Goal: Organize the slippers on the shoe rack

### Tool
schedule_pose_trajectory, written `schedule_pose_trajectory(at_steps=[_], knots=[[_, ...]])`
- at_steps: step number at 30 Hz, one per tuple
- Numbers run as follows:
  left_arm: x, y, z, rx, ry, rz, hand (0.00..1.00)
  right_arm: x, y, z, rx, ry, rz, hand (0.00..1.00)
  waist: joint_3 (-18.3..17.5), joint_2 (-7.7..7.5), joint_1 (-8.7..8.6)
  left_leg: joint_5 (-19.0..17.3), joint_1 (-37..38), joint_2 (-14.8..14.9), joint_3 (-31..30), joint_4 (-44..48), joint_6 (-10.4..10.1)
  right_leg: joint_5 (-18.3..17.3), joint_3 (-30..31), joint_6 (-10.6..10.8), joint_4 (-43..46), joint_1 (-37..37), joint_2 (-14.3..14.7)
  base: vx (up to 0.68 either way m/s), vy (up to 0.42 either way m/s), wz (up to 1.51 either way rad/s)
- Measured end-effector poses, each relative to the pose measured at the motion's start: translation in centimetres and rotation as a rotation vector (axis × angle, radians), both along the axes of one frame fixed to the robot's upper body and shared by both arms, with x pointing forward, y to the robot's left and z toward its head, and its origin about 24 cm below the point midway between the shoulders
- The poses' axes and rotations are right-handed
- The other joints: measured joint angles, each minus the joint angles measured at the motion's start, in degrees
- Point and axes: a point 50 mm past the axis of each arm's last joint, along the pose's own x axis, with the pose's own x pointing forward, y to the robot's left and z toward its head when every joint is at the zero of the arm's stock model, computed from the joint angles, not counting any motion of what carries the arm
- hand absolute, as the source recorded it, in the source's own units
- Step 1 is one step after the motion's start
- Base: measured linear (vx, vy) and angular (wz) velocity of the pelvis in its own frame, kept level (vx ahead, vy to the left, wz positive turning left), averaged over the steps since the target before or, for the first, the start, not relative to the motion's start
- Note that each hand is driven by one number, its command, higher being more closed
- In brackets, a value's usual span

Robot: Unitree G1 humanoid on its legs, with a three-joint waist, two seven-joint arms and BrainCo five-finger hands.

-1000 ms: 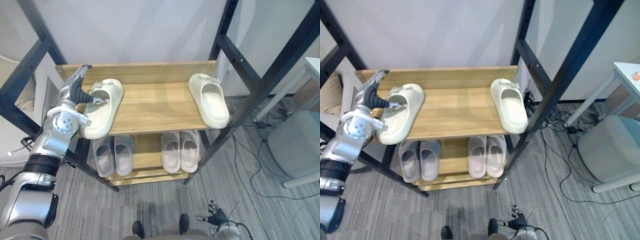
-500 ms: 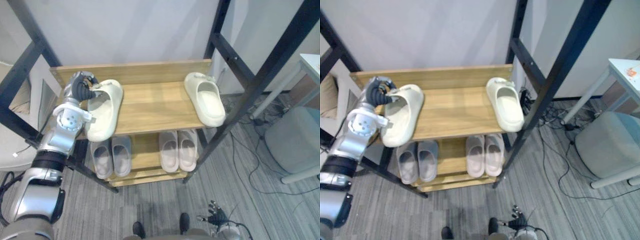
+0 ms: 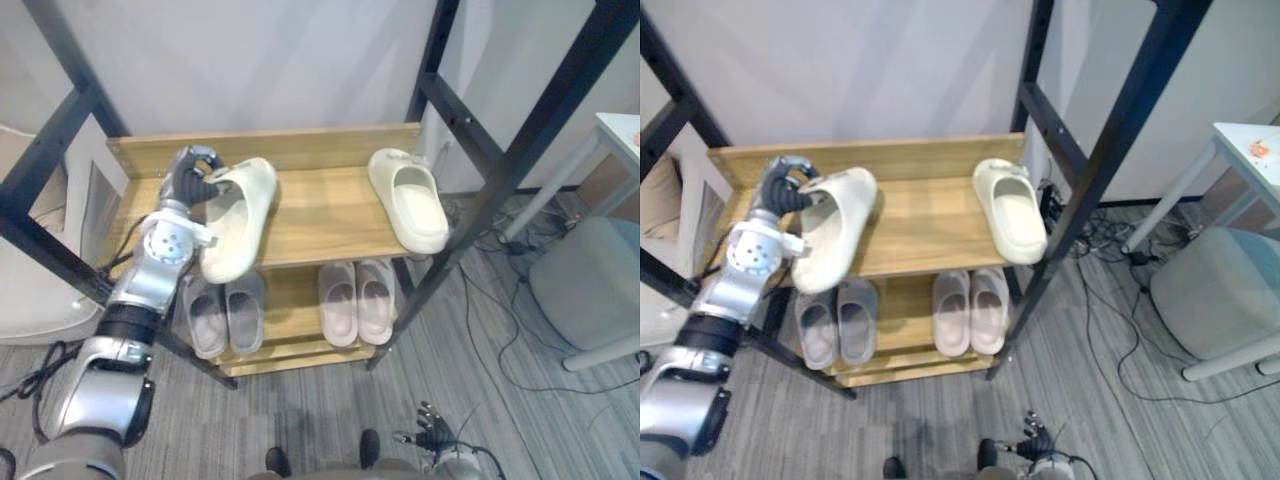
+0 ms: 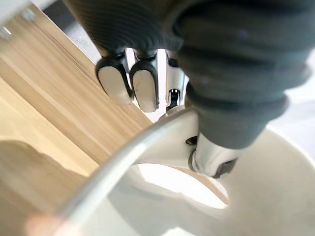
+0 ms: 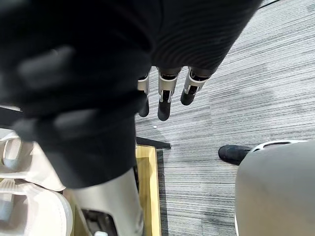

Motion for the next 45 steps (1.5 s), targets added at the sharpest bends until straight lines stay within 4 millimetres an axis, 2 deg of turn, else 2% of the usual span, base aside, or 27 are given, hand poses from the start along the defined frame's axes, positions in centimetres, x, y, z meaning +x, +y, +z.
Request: schedule_pose_trajectory(at_steps=[6, 9, 15, 26, 27, 29, 45], knots=[[0.3, -2.2, -0.8, -0.034, 0.010, -0.027, 1.00, 0.5, 0.0, 0.1, -0.001, -0.012, 0.001, 0.00, 0.4, 0.73, -1.26, 0.0, 0.2, 0.0, 0.3, 0.0, 0.0, 0.1, 0.3, -0.1, 0.1, 0.0, 0.0, -0.01, -0.009, -0.02], [0.7, -3.4, -0.5, -0.039, 0.001, -0.035, 1.00, 0.6, -0.1, 0.2, -0.003, -0.019, -0.001, 0.00, 0.6, 1.01, -1.43, 0.0, 0.3, 0.0, 0.9, -0.1, 0.0, 0.2, 0.8, -0.3, 0.0, -0.3, 0.0, -0.03, -0.014, -0.09], [1.7, -4.2, 0.7, -0.048, -0.024, -0.014, 1.00, 0.9, -0.1, 0.6, -0.009, -0.044, -0.007, 0.00, 1.0, 1.73, -2.34, 0.0, 0.3, 0.0, 2.7, -0.3, 0.0, 0.6, 2.8, -0.6, -0.1, -1.5, 0.2, -0.03, -0.009, -0.17], [2.6, -5.4, 1.4, -0.059, -0.033, 0.012, 1.00, 0.9, -0.6, 0.7, -0.006, -0.054, -0.052, 0.00, 1.3, 2.15, -3.34, -1.5, -0.6, 0.0, 5.9, 0.3, 0.1, 1.3, 6.4, -0.2, 0.0, -3.9, 0.4, 0.00, -0.013, -0.16], [2.6, -5.7, 1.6, -0.066, -0.040, 0.007, 0.00, 1.0, -0.6, 0.7, -0.007, -0.056, -0.052, 0.00, 1.3, 2.15, -3.52, -1.6, -0.7, 0.0, 6.3, 0.5, 0.3, 1.3, 6.7, -0.1, 0.1, -4.1, 0.3, 0.02, -0.004, -0.14], [2.7, -5.5, 2.3, -0.077, -0.065, 0.026, 0.00, 1.0, -0.6, 0.8, -0.003, -0.059, -0.059, 0.00, 1.4, 2.21, -3.69, -1.9, -0.8, -0.4, 7.0, 0.6, 0.6, 1.6, 7.6, 0.1, 0.1, -4.6, 0.2, 0.03, 0.000, -0.19], [3.1, -4.3, 1.3, -0.068, -0.027, 0.106, 0.00, 1.0, -0.6, 0.9, -0.003, -0.074, -0.060, 0.00, 1.4, 2.22, -4.10, -1.8, 0.1, -0.7, 6.3, 0.2, 0.7, 1.5, 7.9, -0.7, -0.3, -4.4, 0.1, -0.03, -0.029, -0.03]])
